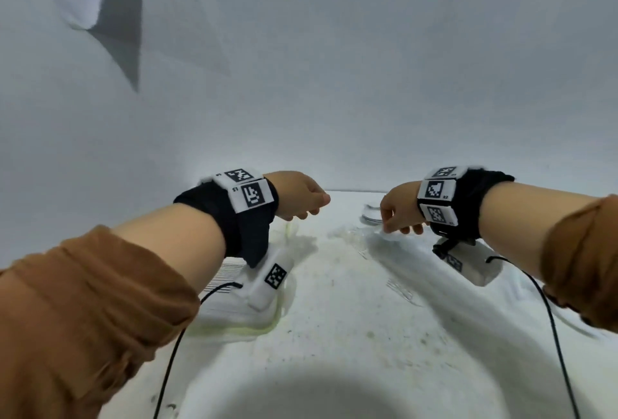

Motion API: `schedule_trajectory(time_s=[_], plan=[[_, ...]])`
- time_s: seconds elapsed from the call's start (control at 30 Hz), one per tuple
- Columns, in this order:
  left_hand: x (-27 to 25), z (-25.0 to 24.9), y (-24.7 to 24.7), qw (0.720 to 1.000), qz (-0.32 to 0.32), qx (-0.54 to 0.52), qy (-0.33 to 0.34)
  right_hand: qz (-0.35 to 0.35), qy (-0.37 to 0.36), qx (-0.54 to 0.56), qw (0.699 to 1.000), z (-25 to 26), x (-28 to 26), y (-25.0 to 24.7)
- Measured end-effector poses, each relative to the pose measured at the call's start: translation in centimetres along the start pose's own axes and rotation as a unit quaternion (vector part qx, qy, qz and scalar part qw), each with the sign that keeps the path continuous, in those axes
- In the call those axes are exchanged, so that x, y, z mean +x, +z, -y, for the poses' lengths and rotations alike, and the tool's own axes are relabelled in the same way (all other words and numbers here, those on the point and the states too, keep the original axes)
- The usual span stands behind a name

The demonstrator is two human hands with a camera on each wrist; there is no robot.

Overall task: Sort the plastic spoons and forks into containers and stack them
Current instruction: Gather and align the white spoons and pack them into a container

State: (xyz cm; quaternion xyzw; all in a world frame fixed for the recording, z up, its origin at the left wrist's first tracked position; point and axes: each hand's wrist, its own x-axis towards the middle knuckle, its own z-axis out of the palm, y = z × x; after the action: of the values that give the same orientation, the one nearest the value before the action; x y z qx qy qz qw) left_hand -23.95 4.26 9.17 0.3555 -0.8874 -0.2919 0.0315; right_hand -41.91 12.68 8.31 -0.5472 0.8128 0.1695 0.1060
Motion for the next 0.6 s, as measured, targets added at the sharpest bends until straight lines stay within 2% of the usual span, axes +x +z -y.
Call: schedule_trajectory(time_s=[0.23,0.4,0.6], plan=[[4.7,-5.3,6.4,0.986,0.049,0.157,0.002,-0.004,0.005,-0.042,0.999,-7.2,1.3,4.6],[9.2,-6.4,9.7,0.983,0.069,0.167,-0.005,-0.019,-0.001,-0.005,1.000,-10.7,3.4,5.1],[13.3,-6.7,11.6,0.983,0.047,0.172,-0.044,-0.041,-0.037,0.036,0.998,-12.8,6.1,4.9]])
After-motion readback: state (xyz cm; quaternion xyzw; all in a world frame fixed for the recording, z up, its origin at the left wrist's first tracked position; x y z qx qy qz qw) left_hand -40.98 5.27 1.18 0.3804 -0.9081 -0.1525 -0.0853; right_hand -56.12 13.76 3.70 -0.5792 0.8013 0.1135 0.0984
